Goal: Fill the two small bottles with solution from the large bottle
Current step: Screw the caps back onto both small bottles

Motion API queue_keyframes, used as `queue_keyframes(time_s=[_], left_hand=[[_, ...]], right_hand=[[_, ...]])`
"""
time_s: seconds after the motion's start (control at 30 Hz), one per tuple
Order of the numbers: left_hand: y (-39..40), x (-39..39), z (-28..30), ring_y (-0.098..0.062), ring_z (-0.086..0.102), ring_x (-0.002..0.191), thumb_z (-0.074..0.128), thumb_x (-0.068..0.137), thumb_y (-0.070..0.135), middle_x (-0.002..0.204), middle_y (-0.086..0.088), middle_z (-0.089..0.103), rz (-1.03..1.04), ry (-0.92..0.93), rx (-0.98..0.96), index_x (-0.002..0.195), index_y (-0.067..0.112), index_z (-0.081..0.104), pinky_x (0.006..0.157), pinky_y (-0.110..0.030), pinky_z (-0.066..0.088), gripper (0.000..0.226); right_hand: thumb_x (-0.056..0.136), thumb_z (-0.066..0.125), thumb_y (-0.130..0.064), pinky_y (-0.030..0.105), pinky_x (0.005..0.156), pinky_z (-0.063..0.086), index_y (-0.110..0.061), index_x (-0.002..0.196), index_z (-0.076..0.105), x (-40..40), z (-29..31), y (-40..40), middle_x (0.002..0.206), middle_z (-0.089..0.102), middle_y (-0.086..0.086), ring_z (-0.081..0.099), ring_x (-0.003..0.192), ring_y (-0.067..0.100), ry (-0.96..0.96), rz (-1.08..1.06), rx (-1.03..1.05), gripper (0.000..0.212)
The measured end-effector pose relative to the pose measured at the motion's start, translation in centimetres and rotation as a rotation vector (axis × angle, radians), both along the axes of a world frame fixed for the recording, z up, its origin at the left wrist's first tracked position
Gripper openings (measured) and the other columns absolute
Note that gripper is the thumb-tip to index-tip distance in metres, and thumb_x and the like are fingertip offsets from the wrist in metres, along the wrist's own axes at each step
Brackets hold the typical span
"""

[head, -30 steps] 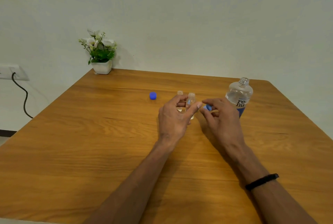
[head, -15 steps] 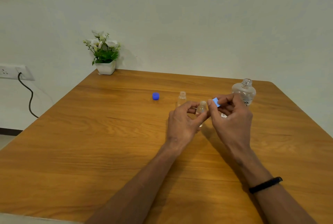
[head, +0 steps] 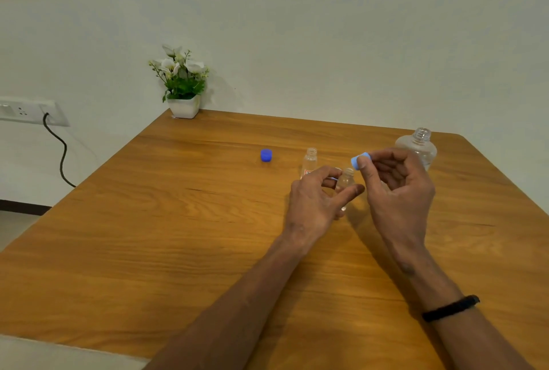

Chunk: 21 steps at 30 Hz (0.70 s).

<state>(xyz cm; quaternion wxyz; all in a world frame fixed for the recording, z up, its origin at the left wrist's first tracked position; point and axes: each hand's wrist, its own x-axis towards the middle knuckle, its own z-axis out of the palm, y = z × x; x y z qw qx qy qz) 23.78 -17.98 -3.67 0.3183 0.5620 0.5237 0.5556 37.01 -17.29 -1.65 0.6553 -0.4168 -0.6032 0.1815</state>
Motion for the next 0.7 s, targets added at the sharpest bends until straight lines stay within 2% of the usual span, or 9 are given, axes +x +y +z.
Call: queue_keyframes(time_s=[0.1, 0.23, 0.37, 0.5, 0.6, 0.7], left_hand=[[0.3, -0.1, -0.3, -0.006, 0.073, 0.055, 0.083, 0.088, 0.037, 0.105, 0.001, 0.078, 0.012, 0.03, 0.012, 0.119, 0.02, 0.073, 0.049, -0.016, 0.053, 0.036], [0.7, -0.2, -0.8, -0.009, 0.075, 0.061, 0.08, 0.09, 0.043, 0.108, 0.003, 0.078, 0.029, 0.095, 0.032, 0.12, 0.022, 0.074, 0.058, -0.029, 0.063, 0.037], [0.8, -0.2, -1.1, -0.009, 0.076, 0.066, 0.074, 0.087, 0.056, 0.109, 0.005, 0.077, 0.027, 0.151, 0.05, 0.124, 0.024, 0.073, 0.065, -0.034, 0.066, 0.049], [0.9, 0.0, -1.3, -0.006, 0.074, 0.061, 0.071, 0.083, 0.062, 0.104, 0.007, 0.078, 0.016, 0.171, 0.064, 0.123, 0.026, 0.073, 0.065, -0.037, 0.066, 0.054], [0.9, 0.0, -1.1, -0.005, 0.073, 0.057, 0.073, 0.083, 0.061, 0.099, 0.008, 0.079, 0.02, 0.13, 0.057, 0.117, 0.025, 0.073, 0.063, -0.038, 0.065, 0.05], [0.9, 0.0, -1.1, -0.006, 0.074, 0.061, 0.078, 0.085, 0.054, 0.1, 0.008, 0.079, 0.03, 0.116, 0.051, 0.117, 0.026, 0.074, 0.064, -0.037, 0.066, 0.042]], right_hand=[[0.096, 0.081, -0.019, 0.03, 0.088, 0.063, -0.014, 0.114, 0.071, 0.0, -0.2, 0.0, 0.106, 0.077, -0.001, 0.077, 0.1, 0.014, -0.082, 0.027, -0.02, 0.022], [0.095, 0.081, -0.022, 0.022, 0.084, 0.06, -0.013, 0.115, 0.078, 0.0, -0.4, 0.3, 0.105, 0.078, -0.004, 0.074, 0.093, 0.01, -0.231, -0.013, 0.006, 0.023], [0.091, 0.085, -0.029, 0.027, 0.079, 0.059, -0.016, 0.108, 0.078, 0.4, -0.5, 0.5, 0.101, 0.075, -0.004, 0.069, 0.086, 0.016, -0.274, -0.055, 0.002, 0.022], [0.085, 0.089, -0.037, 0.033, 0.073, 0.057, -0.019, 0.1, 0.074, 0.7, -0.4, 0.6, 0.092, 0.072, -0.001, 0.065, 0.081, 0.019, -0.202, -0.054, -0.068, 0.028], [0.084, 0.087, -0.046, 0.032, 0.073, 0.059, -0.021, 0.109, 0.071, 0.6, -0.1, 0.4, 0.093, 0.069, 0.0, 0.065, 0.081, 0.019, -0.168, -0.045, -0.098, 0.039], [0.094, 0.078, -0.043, 0.027, 0.082, 0.061, -0.02, 0.127, 0.069, 0.3, 0.1, 0.2, 0.107, 0.072, -0.005, 0.07, 0.095, 0.009, -0.155, 0.009, -0.1, 0.041]])
